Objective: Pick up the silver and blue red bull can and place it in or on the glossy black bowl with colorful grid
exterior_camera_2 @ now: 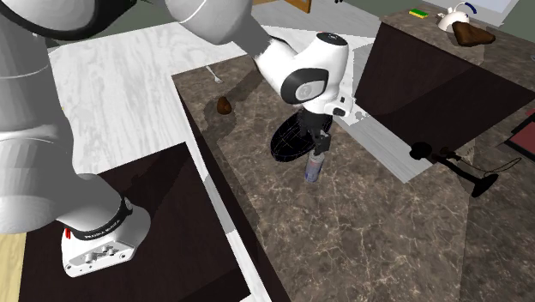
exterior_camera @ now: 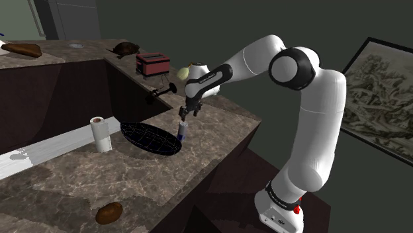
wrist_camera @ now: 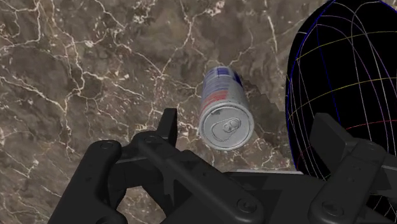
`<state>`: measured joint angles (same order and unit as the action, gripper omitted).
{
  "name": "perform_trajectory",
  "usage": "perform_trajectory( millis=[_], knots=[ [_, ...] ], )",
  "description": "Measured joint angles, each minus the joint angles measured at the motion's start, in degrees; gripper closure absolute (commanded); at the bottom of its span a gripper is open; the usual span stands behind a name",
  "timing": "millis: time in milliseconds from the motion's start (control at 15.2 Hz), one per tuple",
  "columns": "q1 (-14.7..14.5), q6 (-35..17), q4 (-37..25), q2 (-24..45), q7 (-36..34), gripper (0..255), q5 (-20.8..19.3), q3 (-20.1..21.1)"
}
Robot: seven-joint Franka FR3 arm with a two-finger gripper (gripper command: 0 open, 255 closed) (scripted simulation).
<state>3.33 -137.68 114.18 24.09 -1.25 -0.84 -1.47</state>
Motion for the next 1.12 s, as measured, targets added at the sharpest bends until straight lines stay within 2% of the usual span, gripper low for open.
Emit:
perform_trajectory(
  millis=[198,396,792,1122],
  knots=[
    [0.32,-0.69,-6.78,7.11,0.1,0,0.33,0.03],
    [0.6,-1.62,-10.39,11.48,0.22,0,0.51,0.04],
    [0.69,-4.28,-11.66,15.38,0.24,0,0.58,0.1],
    [0.66,-4.64,-11.87,15.92,0.19,0,0.59,0.11]
  ],
)
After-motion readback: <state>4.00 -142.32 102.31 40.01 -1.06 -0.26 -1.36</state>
